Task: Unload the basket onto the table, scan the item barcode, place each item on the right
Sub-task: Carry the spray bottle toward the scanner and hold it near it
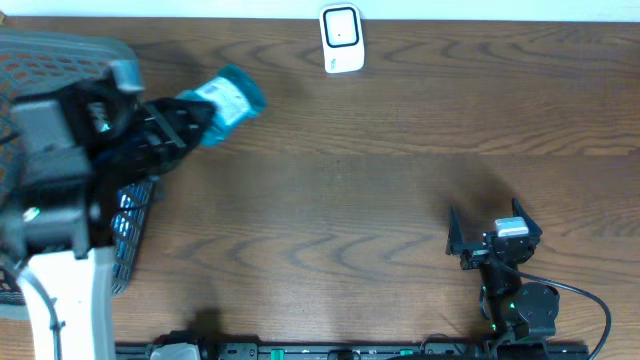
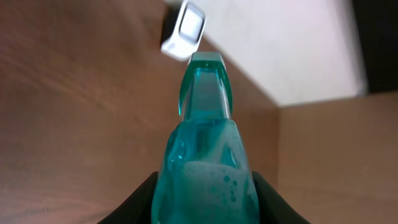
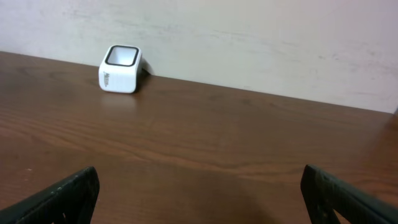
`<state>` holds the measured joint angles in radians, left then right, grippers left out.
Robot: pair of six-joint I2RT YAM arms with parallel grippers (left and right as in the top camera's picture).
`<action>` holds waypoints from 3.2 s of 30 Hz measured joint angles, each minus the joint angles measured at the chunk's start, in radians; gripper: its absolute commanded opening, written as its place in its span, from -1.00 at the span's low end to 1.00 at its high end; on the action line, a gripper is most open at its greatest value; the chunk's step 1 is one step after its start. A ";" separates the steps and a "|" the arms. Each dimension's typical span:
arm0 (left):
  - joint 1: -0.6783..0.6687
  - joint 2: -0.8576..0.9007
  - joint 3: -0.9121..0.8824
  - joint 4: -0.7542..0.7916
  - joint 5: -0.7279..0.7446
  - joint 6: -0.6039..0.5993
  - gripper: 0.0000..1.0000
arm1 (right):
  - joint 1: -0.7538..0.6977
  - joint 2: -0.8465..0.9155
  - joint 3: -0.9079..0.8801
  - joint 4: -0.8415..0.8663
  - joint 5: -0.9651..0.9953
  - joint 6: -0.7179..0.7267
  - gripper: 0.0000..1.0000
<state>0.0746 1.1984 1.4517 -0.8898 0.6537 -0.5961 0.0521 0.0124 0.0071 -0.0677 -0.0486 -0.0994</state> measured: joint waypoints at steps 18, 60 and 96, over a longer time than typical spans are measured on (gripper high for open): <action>-0.439 0.504 0.000 -0.031 -0.356 -0.010 -0.57 | 0.000 0.000 0.000 0.000 0.000 0.000 0.99; -0.514 0.618 0.015 -0.075 -0.510 0.809 -0.11 | 0.000 0.000 0.000 0.000 0.000 0.000 0.98; -0.632 0.618 0.015 -0.021 -0.653 0.885 0.35 | 0.000 0.000 0.000 0.000 0.000 0.000 0.98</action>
<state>-0.5571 1.8168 1.4670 -0.9104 0.0002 0.2886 0.0521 0.0124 0.0071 -0.0681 -0.0486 -0.0994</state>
